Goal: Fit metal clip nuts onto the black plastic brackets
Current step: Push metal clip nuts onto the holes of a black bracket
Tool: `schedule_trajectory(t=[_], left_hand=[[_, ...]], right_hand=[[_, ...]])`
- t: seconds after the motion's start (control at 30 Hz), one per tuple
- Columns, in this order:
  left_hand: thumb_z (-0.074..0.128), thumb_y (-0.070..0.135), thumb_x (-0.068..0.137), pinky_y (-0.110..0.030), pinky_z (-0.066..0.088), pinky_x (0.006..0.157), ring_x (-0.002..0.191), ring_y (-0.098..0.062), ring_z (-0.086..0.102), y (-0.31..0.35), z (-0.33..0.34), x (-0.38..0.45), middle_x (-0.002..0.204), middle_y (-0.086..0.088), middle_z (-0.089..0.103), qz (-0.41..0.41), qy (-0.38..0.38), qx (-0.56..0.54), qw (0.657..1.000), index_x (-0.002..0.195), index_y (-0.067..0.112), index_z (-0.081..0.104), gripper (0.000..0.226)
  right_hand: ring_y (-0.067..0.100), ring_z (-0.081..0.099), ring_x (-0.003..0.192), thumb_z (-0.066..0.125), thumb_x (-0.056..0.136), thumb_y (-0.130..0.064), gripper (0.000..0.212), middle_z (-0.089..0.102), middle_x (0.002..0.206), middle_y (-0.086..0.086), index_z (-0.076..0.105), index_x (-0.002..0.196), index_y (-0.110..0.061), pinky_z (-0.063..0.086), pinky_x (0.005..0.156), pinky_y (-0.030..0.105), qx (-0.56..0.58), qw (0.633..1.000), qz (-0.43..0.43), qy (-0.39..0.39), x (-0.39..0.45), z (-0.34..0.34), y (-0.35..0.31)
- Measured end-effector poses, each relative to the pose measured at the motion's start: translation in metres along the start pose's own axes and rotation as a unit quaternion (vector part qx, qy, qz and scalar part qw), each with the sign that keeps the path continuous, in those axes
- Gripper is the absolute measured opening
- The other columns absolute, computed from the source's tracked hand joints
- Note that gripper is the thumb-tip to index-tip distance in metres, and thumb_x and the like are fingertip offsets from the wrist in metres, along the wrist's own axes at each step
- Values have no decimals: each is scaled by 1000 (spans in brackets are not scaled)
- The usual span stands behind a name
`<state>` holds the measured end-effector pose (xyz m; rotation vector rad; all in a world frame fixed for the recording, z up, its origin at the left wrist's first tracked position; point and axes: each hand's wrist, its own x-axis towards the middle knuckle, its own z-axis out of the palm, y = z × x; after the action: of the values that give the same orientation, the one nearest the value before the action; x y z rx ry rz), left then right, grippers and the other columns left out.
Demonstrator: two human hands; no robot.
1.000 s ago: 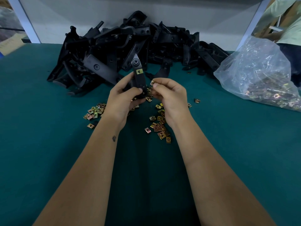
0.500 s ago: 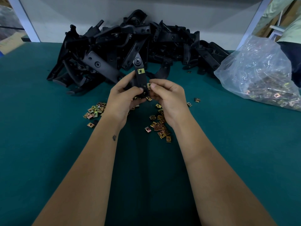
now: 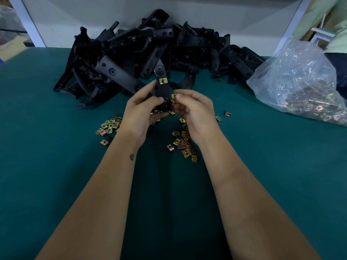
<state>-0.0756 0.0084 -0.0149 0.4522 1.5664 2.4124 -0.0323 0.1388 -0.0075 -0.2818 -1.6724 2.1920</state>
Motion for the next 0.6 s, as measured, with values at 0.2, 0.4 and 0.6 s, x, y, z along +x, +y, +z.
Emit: schedule_trajectory(t=[0.2,0.4,0.6], left_hand=[[57,-1,93,-27,57,74,95,-10,70,-2,0,1,103,6,74,6,10,10,1000,109,32,71,39],[58,-1,93,-29,57,75,95,-11,70,-2,-1,1,101,7,75,7,8,14,1000,111,30,70,38],[58,-2,93,-30,57,77,98,-14,70,-3,-2,1,107,1,73,6,3,19,1000,119,26,67,39]], right_hand=[[11,60,67,64,88,0,16,68,75,2,73,84,-13,48,68,26,-33,999,-8,-15,-1,0,2],[9,60,65,64,88,-1,17,69,72,-1,73,84,-15,48,67,25,-31,999,-7,-21,0,-1,2],[9,56,61,65,89,-3,14,66,74,1,72,84,-14,45,64,24,-21,999,19,-23,-1,2,2]])
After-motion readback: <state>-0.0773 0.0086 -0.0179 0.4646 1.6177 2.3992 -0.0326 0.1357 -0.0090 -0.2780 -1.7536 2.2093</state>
